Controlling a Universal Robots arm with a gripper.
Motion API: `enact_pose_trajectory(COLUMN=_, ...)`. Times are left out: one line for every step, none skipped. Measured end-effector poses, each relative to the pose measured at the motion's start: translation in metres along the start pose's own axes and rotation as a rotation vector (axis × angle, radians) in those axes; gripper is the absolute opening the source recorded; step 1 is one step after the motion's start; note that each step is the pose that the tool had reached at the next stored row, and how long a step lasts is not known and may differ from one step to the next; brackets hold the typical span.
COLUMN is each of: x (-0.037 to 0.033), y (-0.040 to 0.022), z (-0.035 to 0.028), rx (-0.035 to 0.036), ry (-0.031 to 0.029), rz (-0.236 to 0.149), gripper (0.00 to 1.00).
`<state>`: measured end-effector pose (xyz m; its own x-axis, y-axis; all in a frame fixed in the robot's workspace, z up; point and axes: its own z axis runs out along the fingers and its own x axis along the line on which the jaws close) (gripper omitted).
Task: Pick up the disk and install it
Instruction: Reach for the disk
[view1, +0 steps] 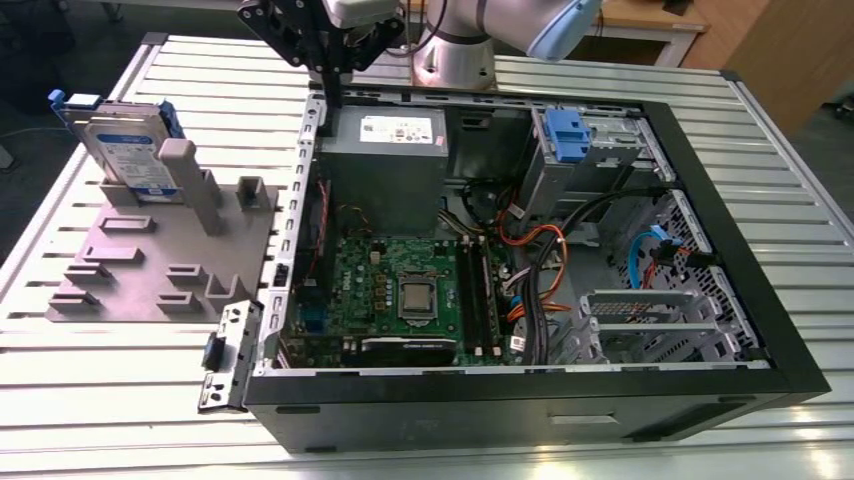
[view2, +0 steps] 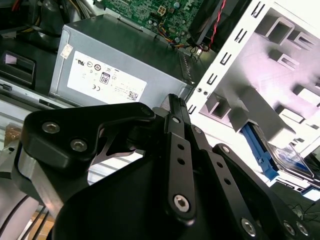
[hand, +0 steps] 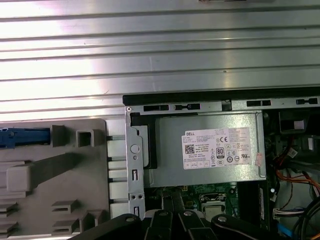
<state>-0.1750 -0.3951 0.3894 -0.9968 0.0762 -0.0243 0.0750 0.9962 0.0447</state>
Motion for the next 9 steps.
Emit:
enact_pose_trajectory(x=0.0001, y=0.0000, z=0.0000, rx=0.0000, ry=0.0000, rz=0.000, gripper=0.11)
enact_pose_trajectory(x=0.0002, y=0.0000, z=0.0001, rx=-0.0001, ry=-0.0001, rz=0.000, gripper=0.11)
enact_pose_trajectory(x=0.0008, y=0.0000, z=0.0001, rx=-0.0002, ry=-0.0002, rz=0.000, gripper=0.11)
enact_pose_trajectory(x=0.0012, y=0.0000, z=0.0001, rx=-0.0002, ry=-0.0002, rz=0.000, gripper=0.11)
enact_pose_trajectory(x=0.0015, y=0.0001, z=0.0001, rx=-0.0002, ry=-0.0001, rz=0.000, gripper=0.11)
enact_pose_trajectory(x=0.0019, y=0.0001, z=0.0000, rx=0.0000, ry=0.0000, rz=0.000, gripper=0.11)
enact_pose_trajectory(x=0.0022, y=0.0002, z=-0.0001, rx=0.0001, ry=0.0000, rz=0.000, gripper=0.11)
enact_pose_trajectory(x=0.0025, y=0.0004, z=0.0000, rx=0.0000, ry=0.0000, rz=0.000, gripper=0.11)
enact_pose_trajectory(x=0.0030, y=0.0007, z=0.0000, rx=0.0000, ry=0.0000, rz=0.000, gripper=0.11)
